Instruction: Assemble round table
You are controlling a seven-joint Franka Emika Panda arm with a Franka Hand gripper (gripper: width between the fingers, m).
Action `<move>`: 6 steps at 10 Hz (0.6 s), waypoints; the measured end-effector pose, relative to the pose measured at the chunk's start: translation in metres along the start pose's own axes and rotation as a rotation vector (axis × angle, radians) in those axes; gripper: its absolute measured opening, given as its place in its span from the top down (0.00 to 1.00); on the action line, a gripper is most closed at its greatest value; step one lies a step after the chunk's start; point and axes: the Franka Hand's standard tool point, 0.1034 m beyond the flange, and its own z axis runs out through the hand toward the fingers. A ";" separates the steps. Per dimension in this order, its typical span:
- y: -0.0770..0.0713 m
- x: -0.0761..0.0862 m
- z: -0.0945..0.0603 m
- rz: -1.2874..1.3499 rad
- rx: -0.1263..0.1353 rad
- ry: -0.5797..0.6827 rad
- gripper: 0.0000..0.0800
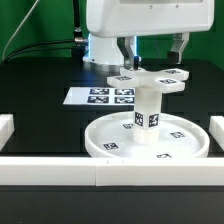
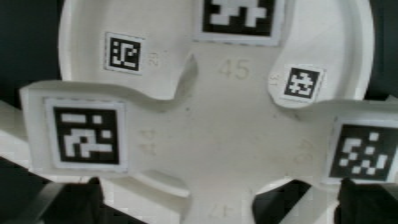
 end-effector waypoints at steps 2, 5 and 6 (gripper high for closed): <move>0.000 0.000 0.000 0.007 0.000 0.000 0.19; 0.001 0.000 0.000 0.066 0.002 0.002 0.19; 0.004 -0.003 -0.004 0.211 0.008 0.009 0.19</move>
Offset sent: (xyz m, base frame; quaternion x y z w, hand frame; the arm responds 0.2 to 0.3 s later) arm 0.0000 0.0000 0.0000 0.0000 0.0000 0.0650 0.9979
